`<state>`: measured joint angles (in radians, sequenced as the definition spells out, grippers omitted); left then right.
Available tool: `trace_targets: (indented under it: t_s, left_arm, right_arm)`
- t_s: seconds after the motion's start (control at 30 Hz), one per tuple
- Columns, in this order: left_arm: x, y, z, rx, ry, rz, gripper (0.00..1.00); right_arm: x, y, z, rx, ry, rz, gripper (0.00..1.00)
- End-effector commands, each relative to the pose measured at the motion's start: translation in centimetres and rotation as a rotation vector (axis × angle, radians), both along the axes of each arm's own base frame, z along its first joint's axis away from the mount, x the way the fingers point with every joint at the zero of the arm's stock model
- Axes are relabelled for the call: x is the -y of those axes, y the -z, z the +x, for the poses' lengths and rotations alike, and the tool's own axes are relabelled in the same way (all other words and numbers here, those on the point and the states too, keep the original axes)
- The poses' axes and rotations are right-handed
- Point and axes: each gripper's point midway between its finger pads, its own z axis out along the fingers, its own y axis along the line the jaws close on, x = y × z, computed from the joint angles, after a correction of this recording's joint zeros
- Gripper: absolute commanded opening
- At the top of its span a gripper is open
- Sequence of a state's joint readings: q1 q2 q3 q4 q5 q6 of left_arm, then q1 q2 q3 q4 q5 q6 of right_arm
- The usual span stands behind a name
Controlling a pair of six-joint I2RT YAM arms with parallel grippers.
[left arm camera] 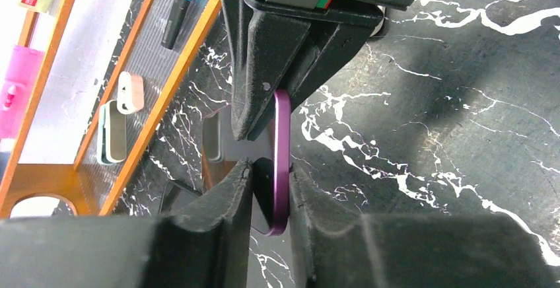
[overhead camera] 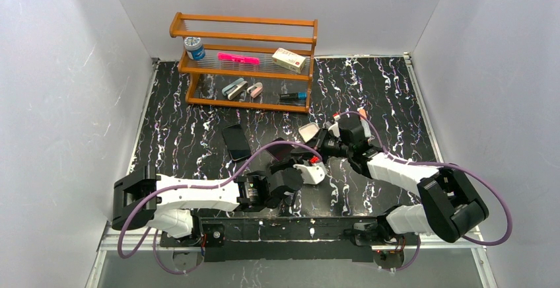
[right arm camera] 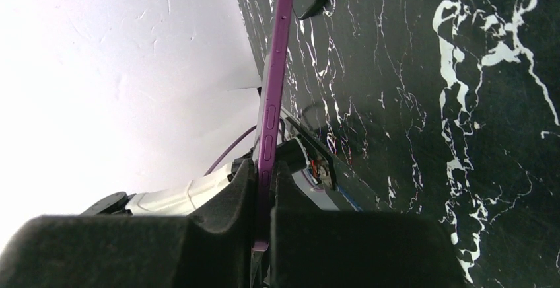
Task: Take the phone out of the phone case
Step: Place the phone at the center of the board.
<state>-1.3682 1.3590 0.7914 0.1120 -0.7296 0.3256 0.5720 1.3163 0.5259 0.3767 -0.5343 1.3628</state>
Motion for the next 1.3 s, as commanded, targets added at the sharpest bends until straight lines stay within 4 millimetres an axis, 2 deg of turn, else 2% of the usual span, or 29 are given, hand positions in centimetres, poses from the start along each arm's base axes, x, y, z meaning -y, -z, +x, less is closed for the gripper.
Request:
trace_targets:
  t_s: [0.0, 0.13, 0.3, 0.43, 0.57, 0.7, 0.83, 0.97, 1.27]
  left_arm:
    - [-0.1, -3.8, 0.0, -0.005, -0.07, -0.198, 0.29]
    - [-0.6, -4.6, 0.3, -0.018, -0.096, -0.248, 0.55]
    - [-1.3, -5.8, 0.6, -0.042, -0.108, -0.322, 0.78]
    - [-2.3, -6.3, 1.4, -0.076, -0.165, -0.391, 0.89]
    - [-4.3, -6.4, 3.1, -0.144, -0.282, -0.492, 0.97]
    - [-6.9, -5.9, 4.7, -0.183, -0.427, -0.535, 0.98]
    - [-9.7, -5.2, 6.3, -0.205, -0.586, -0.562, 0.98]
    - [-12.0, -4.6, 7.2, -0.233, -0.706, -0.607, 0.98]
    - [-15.1, -3.1, 8.1, -0.262, -0.848, -0.663, 0.98]
  right_arm:
    - [0.1, -1.8, 3.0, 0.309, 0.005, -0.012, 0.01]
    - [0.6, -2.0, 3.5, 0.378, -0.007, -0.024, 0.01]
    - [2.8, -2.5, 4.5, 0.433, 0.023, -0.018, 0.01]
    - [6.3, -2.9, 6.1, 0.505, 0.066, -0.066, 0.01]
    - [11.8, -2.5, 8.3, 0.561, 0.16, -0.162, 0.01]
    - [17.5, -1.3, 10.5, 0.596, 0.278, -0.269, 0.01]
    - [20.5, 0.7, 11.9, 0.566, 0.314, -0.302, 0.01]
    - [21.6, 2.8, 12.7, 0.537, 0.286, -0.297, 0.01]
    - [21.3, 6.7, 13.1, 0.459, 0.187, -0.271, 0.11]
